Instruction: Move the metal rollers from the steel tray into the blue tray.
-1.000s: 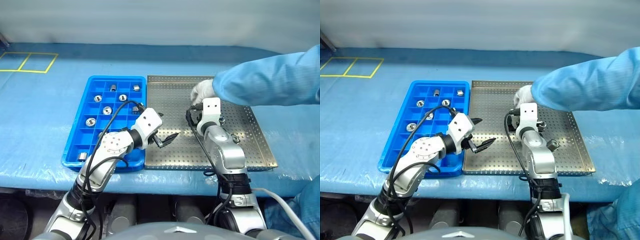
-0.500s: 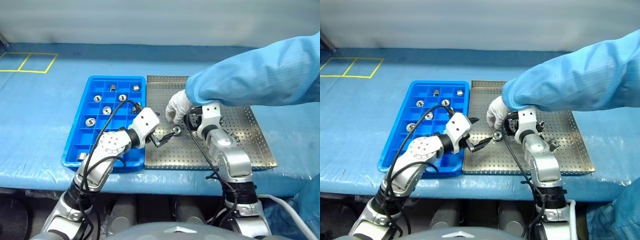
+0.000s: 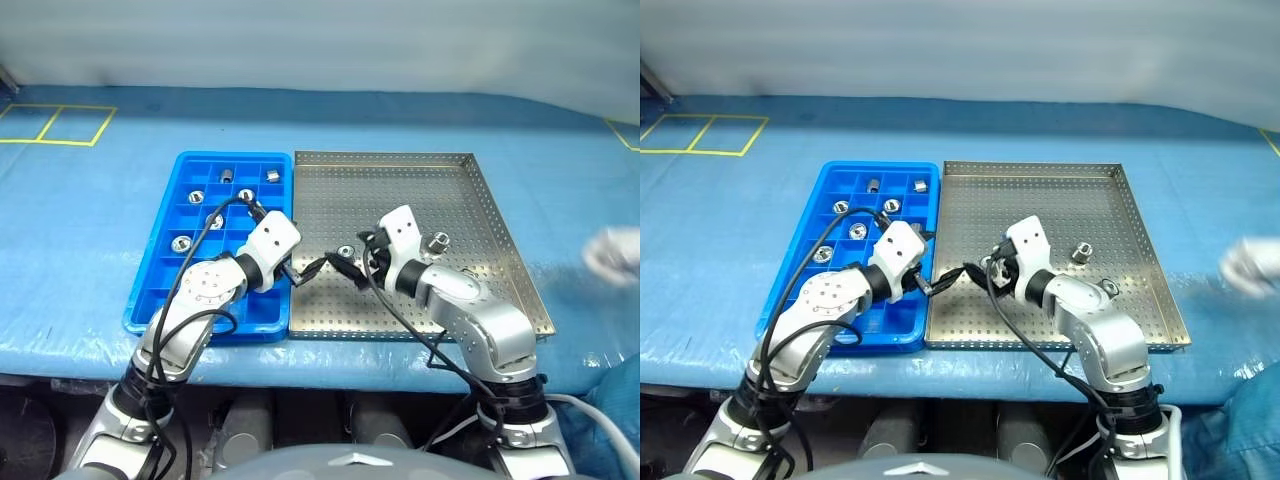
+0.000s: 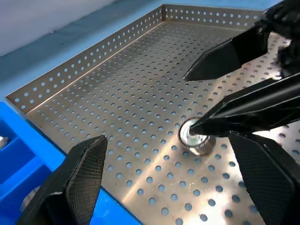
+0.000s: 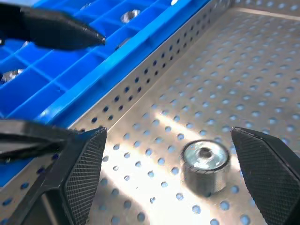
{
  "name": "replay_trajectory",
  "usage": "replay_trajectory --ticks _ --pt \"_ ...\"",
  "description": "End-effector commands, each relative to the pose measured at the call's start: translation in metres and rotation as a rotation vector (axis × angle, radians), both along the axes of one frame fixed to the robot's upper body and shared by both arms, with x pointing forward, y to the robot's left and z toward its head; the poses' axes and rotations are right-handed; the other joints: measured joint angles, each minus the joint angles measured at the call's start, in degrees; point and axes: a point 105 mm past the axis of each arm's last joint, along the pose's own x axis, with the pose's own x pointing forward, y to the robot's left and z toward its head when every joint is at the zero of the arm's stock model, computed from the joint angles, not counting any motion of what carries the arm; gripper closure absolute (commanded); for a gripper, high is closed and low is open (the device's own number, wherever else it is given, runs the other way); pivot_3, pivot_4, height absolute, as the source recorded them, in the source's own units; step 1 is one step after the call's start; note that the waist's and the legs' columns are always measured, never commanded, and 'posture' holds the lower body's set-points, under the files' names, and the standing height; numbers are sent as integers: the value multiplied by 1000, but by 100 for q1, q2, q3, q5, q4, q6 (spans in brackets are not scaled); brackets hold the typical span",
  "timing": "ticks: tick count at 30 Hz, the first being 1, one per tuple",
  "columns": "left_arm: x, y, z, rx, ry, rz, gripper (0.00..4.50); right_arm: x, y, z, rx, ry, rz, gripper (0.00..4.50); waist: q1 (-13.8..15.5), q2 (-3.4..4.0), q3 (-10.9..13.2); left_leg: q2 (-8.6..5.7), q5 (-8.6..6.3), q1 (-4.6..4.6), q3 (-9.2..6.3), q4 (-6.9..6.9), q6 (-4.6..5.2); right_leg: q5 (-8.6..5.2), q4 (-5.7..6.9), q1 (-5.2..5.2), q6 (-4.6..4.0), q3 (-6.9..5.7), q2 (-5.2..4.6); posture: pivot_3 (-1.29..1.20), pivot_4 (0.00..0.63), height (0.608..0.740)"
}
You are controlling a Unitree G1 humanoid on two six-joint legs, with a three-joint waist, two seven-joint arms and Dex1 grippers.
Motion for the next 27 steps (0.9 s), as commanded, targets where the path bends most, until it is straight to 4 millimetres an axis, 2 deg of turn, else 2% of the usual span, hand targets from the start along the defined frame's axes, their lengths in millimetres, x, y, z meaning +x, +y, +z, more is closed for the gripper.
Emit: replay_trajectory --ticks 1,4,19,27 --pt "-3 -2 10 -1 -44 -16 13 1 9 -9 -4 21 26 0 1 0 0 0 0 0 0 3 0 -1 0 1 -1 0 0 115 150 740" --pt "-4 -1 9 1 -39 -17 13 5 8 -15 -18 17 7 0 5 0 0 0 1 0 3 5 -1 0 1 0 0 1 -1 125 150 740" --pt "-14 -3 10 -28 -29 -49 13 24 -8 -13 -76 -58 -89 0 27 0 0 0 1 2 2 5 -2 3 1 3 5 1 -2 144 150 740" --pt "-16 -4 10 -35 -26 -58 13 25 -5 -2 -47 -100 -83 0 25 0 0 0 1 1 2 5 -1 3 1 2 4 1 -1 143 150 740"
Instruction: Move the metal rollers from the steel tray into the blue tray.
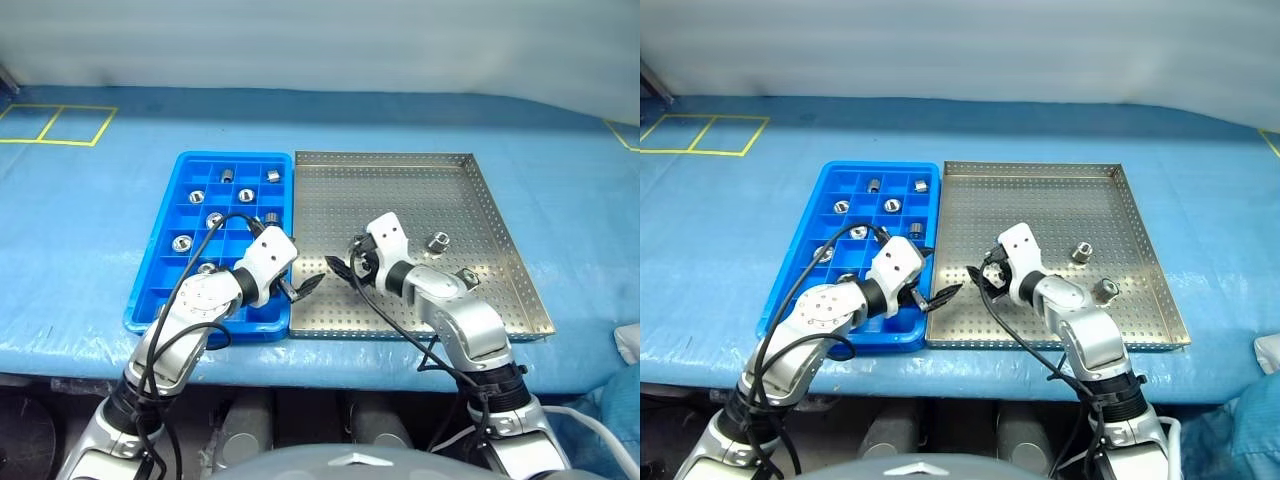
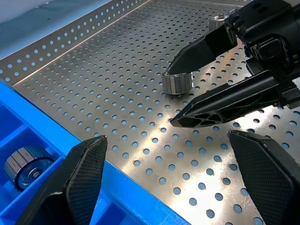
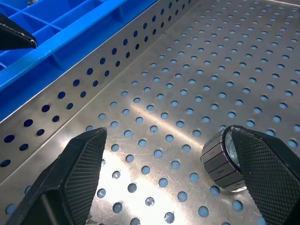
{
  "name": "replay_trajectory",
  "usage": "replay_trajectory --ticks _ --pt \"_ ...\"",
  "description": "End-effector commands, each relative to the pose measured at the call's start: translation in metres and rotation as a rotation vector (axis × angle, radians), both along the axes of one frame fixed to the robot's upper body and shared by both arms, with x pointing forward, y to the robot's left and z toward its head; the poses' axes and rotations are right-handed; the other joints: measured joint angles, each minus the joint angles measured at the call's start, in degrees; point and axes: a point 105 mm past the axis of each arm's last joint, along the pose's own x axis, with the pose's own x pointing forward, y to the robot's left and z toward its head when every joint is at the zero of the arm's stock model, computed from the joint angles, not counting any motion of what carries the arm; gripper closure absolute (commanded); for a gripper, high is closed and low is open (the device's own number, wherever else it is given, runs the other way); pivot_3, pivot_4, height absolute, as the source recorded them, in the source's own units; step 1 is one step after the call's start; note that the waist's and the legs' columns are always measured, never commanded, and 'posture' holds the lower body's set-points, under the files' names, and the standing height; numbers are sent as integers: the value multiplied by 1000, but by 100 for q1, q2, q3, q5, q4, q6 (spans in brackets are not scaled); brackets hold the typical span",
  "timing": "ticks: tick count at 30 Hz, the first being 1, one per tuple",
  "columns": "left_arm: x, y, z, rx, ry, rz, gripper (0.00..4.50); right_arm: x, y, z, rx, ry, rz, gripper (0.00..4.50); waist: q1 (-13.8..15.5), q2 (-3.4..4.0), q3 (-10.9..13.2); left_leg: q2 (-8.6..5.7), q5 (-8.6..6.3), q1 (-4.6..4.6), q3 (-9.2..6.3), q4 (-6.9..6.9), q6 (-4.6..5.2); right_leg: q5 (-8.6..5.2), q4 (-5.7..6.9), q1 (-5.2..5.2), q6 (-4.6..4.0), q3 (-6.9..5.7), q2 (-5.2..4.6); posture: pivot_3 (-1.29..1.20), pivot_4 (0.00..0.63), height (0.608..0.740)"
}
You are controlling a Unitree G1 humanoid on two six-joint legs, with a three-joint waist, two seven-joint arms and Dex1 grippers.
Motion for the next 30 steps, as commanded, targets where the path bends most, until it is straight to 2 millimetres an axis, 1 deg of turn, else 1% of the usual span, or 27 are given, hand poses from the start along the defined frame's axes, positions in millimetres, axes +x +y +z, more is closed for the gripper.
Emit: replay_trajectory --ticks 1,6,11,15,21,26,29,30 --pt "-4 -4 18 -32 -67 -25 13 2 4 19 27 -69 17 0 -2 0 0 0 0 0 -1 0 0 0 0 0 0 0 0 143 150 740" --pt "-4 -4 18 -34 -66 -27 13 5 3 34 57 -112 3 0 -3 0 0 1 0 -1 0 -1 0 1 0 -1 1 0 1 142 150 740" --pt "-5 -5 17 -38 -62 -31 13 11 -2 39 50 -135 -34 0 0 0 0 1 0 0 0 -1 0 0 0 -1 0 0 0 142 150 740" --pt "-5 -5 17 -38 -61 -31 13 21 -13 28 -2 -122 -118 0 -2 0 0 0 0 -1 0 -2 0 6 0 -2 10 0 1 142 150 740" --pt "-5 -4 17 -35 -61 -25 13 27 -14 9 -11 -56 -174 0 -2 0 0 1 0 0 -1 -2 0 7 1 -2 11 -1 2 155 150 740" --pt "-6 -3 15 -33 -56 -20 13 31 -11 5 2 -34 -196 0 0 0 0 1 0 -1 0 -3 0 9 0 -2 14 0 1 158 150 740" --pt "-5 -2 15 -31 -56 -17 0 33 -12 4 1 -32 -205 641 5 0 0 1 0 -1 0 -3 0 10 0 -2 16 -1 1 158 150 740" --pt "-5 -2 15 -30 -57 -14 0 33 -12 5 1 -33 -206 918 6 0 0 1 0 -2 0 -3 0 11 0 -2 16 0 1 161 150 740"
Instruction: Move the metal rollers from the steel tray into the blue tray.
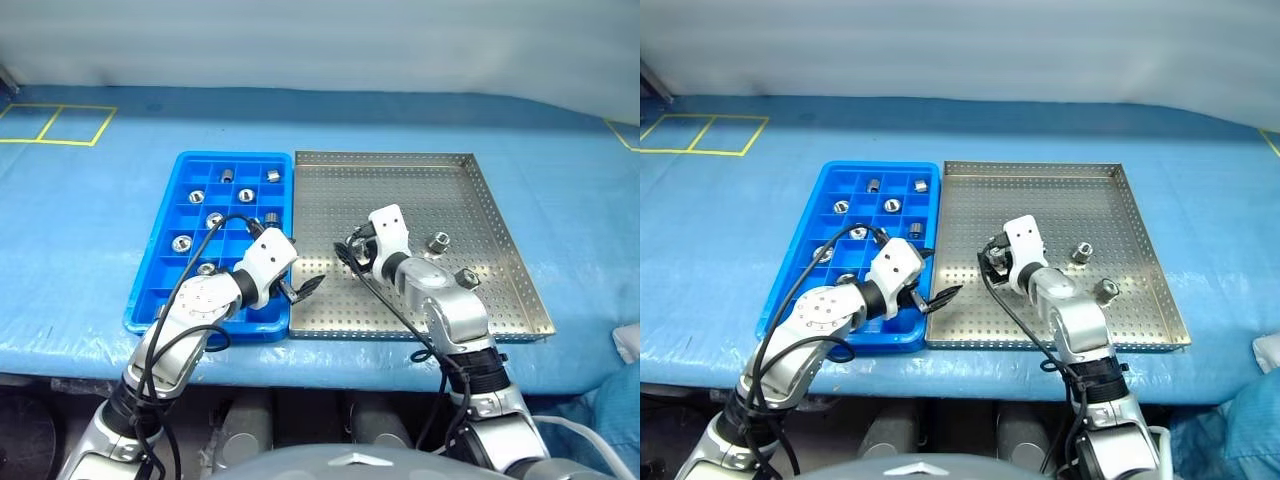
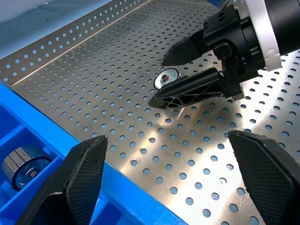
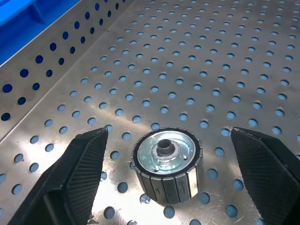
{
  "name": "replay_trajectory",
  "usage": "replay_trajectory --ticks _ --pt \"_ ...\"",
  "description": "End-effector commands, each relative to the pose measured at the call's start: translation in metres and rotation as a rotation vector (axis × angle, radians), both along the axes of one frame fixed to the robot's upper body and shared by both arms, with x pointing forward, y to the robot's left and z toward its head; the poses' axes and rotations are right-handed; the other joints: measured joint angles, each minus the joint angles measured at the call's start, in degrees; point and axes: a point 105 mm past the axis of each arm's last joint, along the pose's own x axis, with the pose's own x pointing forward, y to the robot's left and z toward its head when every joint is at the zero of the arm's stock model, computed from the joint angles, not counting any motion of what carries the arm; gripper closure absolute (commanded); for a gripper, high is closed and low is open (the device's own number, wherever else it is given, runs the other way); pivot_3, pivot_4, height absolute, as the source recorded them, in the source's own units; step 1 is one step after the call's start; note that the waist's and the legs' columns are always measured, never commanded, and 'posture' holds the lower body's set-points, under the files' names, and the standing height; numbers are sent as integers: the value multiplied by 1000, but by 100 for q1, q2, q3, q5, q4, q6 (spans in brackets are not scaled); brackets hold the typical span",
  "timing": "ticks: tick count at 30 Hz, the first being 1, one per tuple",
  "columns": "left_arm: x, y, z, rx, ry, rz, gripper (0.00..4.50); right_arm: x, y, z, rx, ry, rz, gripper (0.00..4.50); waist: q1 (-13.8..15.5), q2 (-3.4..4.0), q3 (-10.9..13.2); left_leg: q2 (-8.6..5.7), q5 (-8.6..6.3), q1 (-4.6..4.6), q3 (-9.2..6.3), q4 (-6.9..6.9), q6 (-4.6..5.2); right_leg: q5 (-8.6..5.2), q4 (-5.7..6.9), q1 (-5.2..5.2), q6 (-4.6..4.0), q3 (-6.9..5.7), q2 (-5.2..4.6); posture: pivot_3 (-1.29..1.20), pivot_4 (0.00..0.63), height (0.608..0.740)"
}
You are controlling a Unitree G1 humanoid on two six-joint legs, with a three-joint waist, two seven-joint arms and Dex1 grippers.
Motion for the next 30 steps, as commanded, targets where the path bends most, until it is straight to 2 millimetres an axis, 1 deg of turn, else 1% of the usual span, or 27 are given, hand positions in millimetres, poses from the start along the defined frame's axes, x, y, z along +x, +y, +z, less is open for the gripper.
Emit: replay_trajectory --ticks 1,3,6,8,10,11,16,18,19,22,25,26,28,30 --pt "-2 -2 15 -24 -58 -14 0 6 -2 15 11 -57 -15 1247 1 0 0 0 0 0 0 0 0 0 0 0 0 0 0 161 150 740" --pt "-2 -2 17 -39 -58 -11 0 6 -3 16 6 -59 -18 1900 -2 0 0 0 0 0 0 0 0 0 0 0 0 0 0 163 150 740" --pt "-2 -2 21 -60 -60 -9 0 5 -4 15 12 -50 -22 1900 -2 0 0 0 0 1 0 0 0 0 0 0 0 0 0 163 150 740" --pt "-2 -1 20 -51 -59 1 0 5 -6 14 13 -42 -27 2230 -2 0 0 0 0 0 0 0 0 0 0 0 0 0 0 163 150 740" --pt "-1 0 20 -47 -58 4 0 5 -6 14 13 -40 -31 2759 -1 0 0 0 0 0 0 0 0 0 0 0 1 0 0 162 150 740" --pt "-1 0 20 -47 -58 3 0 5 -7 14 14 -39 -32 2819 -1 0 0 0 0 1 0 0 0 0 0 0 0 0 0 161 150 740" --pt "-3 1 22 -48 -59 4 0 5 -9 16 15 -50 -41 2817 -1 0 0 0 0 1 0 0 0 -1 0 0 0 0 0 166 150 740" --pt "-4 2 22 -50 -59 4 0 6 -9 22 13 -72 -37 2817 -2 0 0 0 0 0 0 0 0 0 0 0 0 0 0 173 150 740" --pt "-5 3 23 -50 -60 6 0 5 -6 28 26 -90 -23 2817 -1 0 0 0 0 0 0 -1 0 0 0 0 1 0 0 175 150 740" --pt "-11 8 25 -44 -58 21 0 1 10 54 81 -161 77 2817 -5 1 1 0 0 -2 0 -4 0 0 0 -4 1 0 0 193 150 740" --pt "-14 20 24 -2 -60 94 0 -8 30 76 143 -204 214 2817 -6 2 1 3 0 0 -1 -9 0 0 2 -6 1 -1 1 225 150 740" --pt "-14 22 25 5 -64 116 0 -11 35 80 160 -204 253 2817 10 2 1 5 0 1 -2 -10 0 0 3 -6 0 -2 4 240 150 740" --pt "-12 30 32 -15 -93 196 0 -16 47 88 173 -211 334 2817 50 2 1 9 0 2 -10 -10 0 -1 4 -3 -1 -9 10 273 150 740" --pt "-8 39 40 -46 -122 298 0 -17 57 93 172 -220 379 2817 146 2 1 10 0 3 -14 -10 0 -2 4 -1 -3 -14 11 292 150 740"
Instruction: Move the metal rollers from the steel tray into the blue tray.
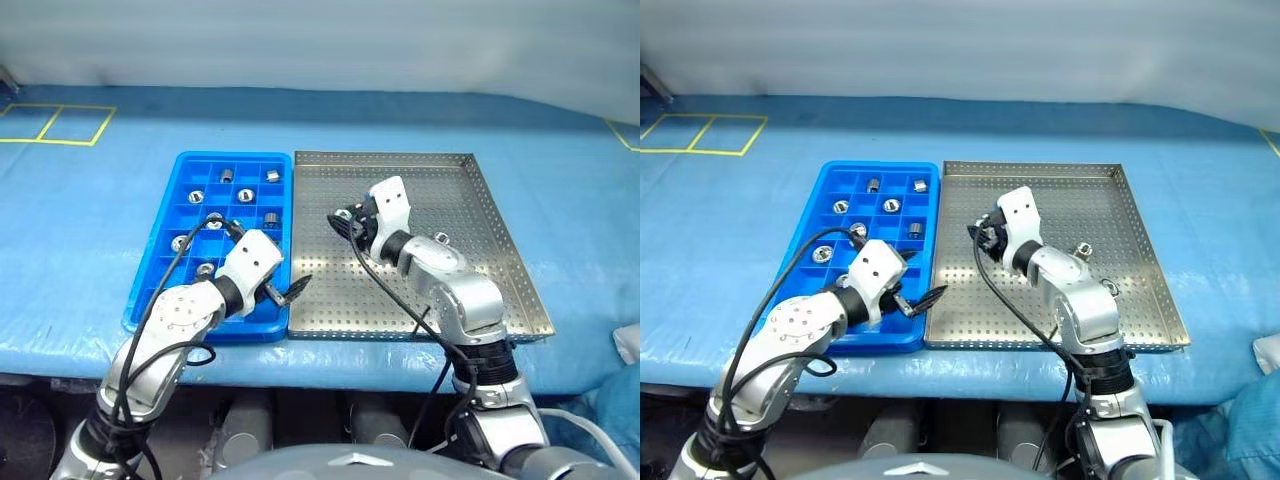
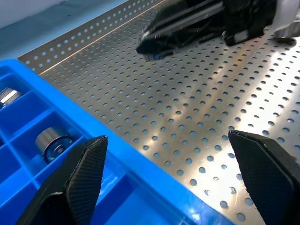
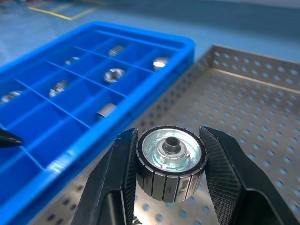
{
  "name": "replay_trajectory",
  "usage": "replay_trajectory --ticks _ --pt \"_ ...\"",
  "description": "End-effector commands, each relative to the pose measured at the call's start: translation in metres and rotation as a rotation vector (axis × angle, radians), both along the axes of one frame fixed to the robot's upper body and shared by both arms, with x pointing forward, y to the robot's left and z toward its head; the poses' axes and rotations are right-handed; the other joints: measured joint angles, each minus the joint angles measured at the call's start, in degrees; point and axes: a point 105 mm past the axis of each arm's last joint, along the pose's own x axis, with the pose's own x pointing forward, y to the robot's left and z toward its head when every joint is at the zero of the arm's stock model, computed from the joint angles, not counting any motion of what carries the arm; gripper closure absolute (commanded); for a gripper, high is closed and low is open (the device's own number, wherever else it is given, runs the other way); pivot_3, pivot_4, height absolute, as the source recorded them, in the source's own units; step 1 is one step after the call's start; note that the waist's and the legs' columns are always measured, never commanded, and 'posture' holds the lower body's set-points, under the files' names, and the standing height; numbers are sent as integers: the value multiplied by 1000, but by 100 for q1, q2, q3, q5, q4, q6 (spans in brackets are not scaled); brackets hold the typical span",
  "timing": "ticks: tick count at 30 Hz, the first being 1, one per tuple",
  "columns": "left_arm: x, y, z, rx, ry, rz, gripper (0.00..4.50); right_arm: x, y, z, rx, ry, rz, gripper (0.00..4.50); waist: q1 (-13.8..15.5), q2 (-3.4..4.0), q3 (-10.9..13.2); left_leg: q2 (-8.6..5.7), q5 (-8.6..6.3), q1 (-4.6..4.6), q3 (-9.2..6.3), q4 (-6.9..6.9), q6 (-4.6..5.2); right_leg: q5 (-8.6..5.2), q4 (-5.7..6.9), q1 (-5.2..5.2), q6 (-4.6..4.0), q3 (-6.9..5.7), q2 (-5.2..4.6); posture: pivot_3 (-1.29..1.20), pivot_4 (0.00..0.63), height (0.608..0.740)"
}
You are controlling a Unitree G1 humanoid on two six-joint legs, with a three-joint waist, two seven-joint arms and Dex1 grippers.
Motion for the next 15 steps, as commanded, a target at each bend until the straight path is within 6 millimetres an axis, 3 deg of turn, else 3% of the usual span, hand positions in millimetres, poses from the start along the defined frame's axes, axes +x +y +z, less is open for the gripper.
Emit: replay_trajectory --ticks 1,12,15 --pt "5 17 26 -37 -111 167 0 -6 21 17 18 -49 106 2817 107 0 0 0 0 -2 -1 0 0 0 0 -1 0 -1 0 313 150 740" --pt "-12 57 11 44 -53 408 0 11 66 7 0 -38 210 2817 527 -1 1 1 1 -1 0 -10 -3 0 -2 -7 -18 -7 0 447 150 740" --pt "-16 59 4 66 -28 416 0 13 74 2 1 -32 227 2817 655 -1 1 1 4 -2 -6 -13 -8 -5 -1 -8 -27 -17 0 468 150 740"
